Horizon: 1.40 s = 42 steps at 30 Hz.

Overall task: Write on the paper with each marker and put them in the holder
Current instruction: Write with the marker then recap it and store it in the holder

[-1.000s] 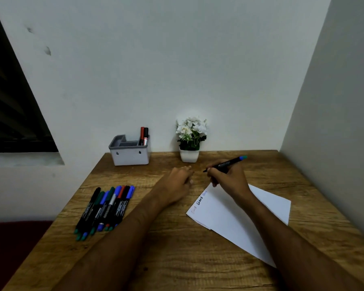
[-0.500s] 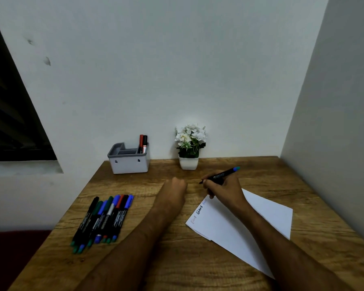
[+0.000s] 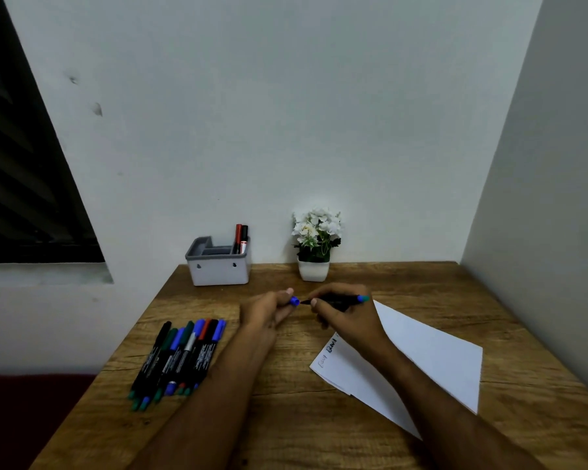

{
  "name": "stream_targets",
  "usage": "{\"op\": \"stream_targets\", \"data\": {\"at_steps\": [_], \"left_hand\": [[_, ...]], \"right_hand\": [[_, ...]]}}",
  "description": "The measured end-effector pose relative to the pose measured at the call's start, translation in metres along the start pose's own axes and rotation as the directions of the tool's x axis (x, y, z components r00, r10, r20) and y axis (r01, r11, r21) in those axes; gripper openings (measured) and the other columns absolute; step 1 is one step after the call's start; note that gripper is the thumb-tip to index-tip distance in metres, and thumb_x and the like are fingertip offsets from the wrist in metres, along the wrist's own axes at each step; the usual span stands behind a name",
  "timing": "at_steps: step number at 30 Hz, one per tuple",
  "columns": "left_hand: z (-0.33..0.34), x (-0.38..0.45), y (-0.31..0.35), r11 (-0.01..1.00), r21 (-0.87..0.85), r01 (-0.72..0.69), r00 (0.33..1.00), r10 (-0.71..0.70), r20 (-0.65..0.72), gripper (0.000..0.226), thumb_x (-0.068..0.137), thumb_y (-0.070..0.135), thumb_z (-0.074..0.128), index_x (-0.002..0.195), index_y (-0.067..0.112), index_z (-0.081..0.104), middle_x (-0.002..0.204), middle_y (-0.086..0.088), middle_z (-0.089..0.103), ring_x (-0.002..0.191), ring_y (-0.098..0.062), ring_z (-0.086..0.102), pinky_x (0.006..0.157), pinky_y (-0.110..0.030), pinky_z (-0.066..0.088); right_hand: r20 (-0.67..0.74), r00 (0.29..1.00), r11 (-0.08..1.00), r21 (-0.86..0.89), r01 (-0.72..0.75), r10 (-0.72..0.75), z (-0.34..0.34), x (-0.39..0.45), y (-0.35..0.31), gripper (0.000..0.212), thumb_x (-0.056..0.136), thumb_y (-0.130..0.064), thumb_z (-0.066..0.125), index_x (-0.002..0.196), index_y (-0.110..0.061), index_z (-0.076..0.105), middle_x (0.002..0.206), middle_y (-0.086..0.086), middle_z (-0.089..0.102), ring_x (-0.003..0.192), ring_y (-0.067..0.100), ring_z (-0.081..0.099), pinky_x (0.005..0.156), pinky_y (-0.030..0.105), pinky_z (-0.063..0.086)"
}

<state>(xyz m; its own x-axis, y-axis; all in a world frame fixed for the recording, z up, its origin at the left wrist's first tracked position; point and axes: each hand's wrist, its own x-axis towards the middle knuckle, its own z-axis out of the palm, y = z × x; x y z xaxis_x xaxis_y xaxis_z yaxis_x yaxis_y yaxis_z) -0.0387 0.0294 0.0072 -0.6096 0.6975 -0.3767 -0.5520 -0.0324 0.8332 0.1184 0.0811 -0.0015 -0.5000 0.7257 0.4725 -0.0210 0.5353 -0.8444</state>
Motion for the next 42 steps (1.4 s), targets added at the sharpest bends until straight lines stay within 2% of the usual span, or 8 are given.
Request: {"op": "stream_targets", "data": {"at_steps": [3,14,19,23,27,33,37,42], "left_hand": [[-0.001,-0.003,-0.001,0.995,-0.082,0.055,0.998,-0.053,0.019,0.019,0.084,-0.018,0.059,0.101,-0.011,0.063,0.100,-0.017,0.070,0.090,-0.023,0.069,0.082,-0.033,0.056],[-0.004,-0.010,-0.004,0.988,-0.135,0.080,0.995,-0.071,0.065,0.017,0.083,-0.017,0.062,0.099,-0.013,0.064,0.103,-0.020,0.070,0.095,-0.027,0.069,0.086,-0.035,0.057],[-0.005,-0.011,-0.001,0.986,-0.146,0.082,0.994,-0.070,0.089,0.011,0.084,-0.016,0.061,0.091,-0.008,0.063,0.096,-0.016,0.069,0.085,-0.023,0.069,0.075,-0.034,0.062],[-0.003,-0.012,0.000,0.986,-0.153,0.071,0.995,-0.061,0.073,0.013,0.085,-0.020,0.058,0.091,-0.009,0.061,0.093,-0.015,0.066,0.084,-0.022,0.067,0.089,-0.039,0.055],[-0.003,-0.012,0.002,0.982,-0.184,0.038,0.999,-0.035,0.017,0.018,0.084,-0.020,0.060,0.100,-0.012,0.061,0.091,-0.014,0.066,0.084,-0.021,0.068,0.085,-0.037,0.056],[-0.006,-0.010,0.007,0.962,-0.269,0.036,0.999,-0.036,0.007,0.024,0.084,-0.021,0.058,0.106,-0.012,0.062,0.092,-0.014,0.068,0.085,-0.023,0.070,0.081,-0.035,0.058],[-0.013,-0.007,0.008,0.953,-0.302,0.027,1.000,-0.030,-0.004,0.021,0.083,-0.017,0.061,0.103,-0.009,0.065,0.099,-0.019,0.071,0.094,-0.027,0.071,0.068,-0.032,0.062],[-0.018,-0.005,0.009,0.938,-0.337,0.080,0.997,-0.079,0.017,0.011,0.086,-0.015,0.058,0.088,-0.005,0.062,0.091,-0.014,0.069,0.085,-0.022,0.067,0.077,-0.031,0.059]], "right_hand": [[0.021,0.999,0.998,-0.040,0.046,-0.045,0.004,-0.002,0.000,0.013,0.089,-0.003,0.074,0.096,-0.011,0.082,0.073,-0.002,0.077,0.062,0.015,0.072,0.058,0.027,0.058],[0.030,0.998,0.996,-0.064,0.066,-0.064,0.011,-0.001,0.007,0.019,0.091,-0.004,0.071,0.104,-0.012,0.082,0.089,-0.004,0.080,0.075,0.017,0.076,0.067,0.032,0.063],[0.009,0.999,0.999,-0.006,-0.034,0.035,0.015,-0.003,0.007,0.018,0.092,-0.002,0.069,0.100,-0.018,0.072,0.086,0.004,0.078,0.073,0.020,0.075,0.069,0.039,0.064],[-0.025,0.999,0.997,-0.074,0.027,-0.029,0.017,0.002,0.009,0.020,0.084,-0.005,0.079,0.083,-0.025,0.075,0.078,-0.005,0.076,0.075,0.009,0.072,0.068,0.024,0.056],[-0.016,1.000,1.000,0.004,0.026,-0.026,0.019,0.004,0.009,0.008,0.085,-0.003,0.079,0.083,-0.011,0.078,0.071,-0.003,0.074,0.065,0.004,0.067,0.061,0.016,0.048],[-0.015,1.000,0.995,0.098,0.026,-0.025,0.028,0.011,0.011,0.003,0.088,-0.003,0.078,0.085,-0.004,0.076,0.072,0.008,0.075,0.061,0.012,0.066,0.057,0.025,0.052],[0.003,1.000,0.995,0.097,0.027,-0.027,0.039,0.018,0.012,0.004,0.087,-0.002,0.078,0.089,-0.004,0.076,0.077,0.007,0.076,0.067,0.015,0.071,0.062,0.028,0.057],[0.023,0.999,0.998,0.031,0.045,-0.046,0.059,0.027,0.016,0.011,0.085,-0.008,0.081,0.095,-0.010,0.077,0.089,0.000,0.079,0.081,0.018,0.076,0.072,0.037,0.064]]}}
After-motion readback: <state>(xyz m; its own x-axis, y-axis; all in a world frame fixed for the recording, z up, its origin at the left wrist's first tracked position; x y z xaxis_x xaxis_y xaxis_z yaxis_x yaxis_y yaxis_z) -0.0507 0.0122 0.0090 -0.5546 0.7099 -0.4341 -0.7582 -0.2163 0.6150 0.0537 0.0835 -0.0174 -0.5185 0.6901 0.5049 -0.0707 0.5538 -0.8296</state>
